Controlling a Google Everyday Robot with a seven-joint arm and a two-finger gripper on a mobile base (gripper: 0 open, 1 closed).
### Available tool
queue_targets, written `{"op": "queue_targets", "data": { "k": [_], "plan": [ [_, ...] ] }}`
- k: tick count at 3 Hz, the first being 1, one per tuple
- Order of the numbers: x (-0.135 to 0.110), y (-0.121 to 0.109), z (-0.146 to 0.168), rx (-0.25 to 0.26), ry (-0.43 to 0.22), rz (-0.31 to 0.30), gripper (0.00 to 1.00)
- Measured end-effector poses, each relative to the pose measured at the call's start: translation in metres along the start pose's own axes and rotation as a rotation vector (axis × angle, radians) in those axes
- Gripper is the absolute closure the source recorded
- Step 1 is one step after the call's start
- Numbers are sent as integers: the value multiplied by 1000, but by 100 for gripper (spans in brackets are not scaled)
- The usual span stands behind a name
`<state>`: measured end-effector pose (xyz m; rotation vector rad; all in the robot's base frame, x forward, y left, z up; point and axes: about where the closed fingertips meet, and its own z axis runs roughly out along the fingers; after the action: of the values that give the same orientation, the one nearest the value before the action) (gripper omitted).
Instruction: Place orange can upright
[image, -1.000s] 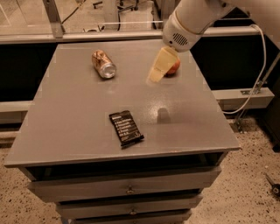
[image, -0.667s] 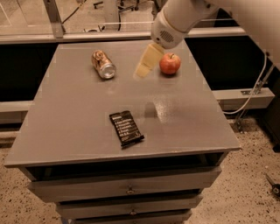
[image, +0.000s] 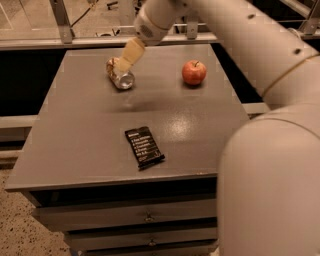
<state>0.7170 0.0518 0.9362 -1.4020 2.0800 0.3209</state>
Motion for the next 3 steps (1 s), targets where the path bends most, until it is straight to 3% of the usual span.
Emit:
{"op": "queue_targets", "data": {
  "k": [1, 2, 3],
  "plan": [
    [-22, -8, 42, -9, 42, 76, 0],
    [-30, -16, 90, 16, 133, 185, 0],
    [-26, -23, 114, 62, 206, 282, 0]
  ]
}}
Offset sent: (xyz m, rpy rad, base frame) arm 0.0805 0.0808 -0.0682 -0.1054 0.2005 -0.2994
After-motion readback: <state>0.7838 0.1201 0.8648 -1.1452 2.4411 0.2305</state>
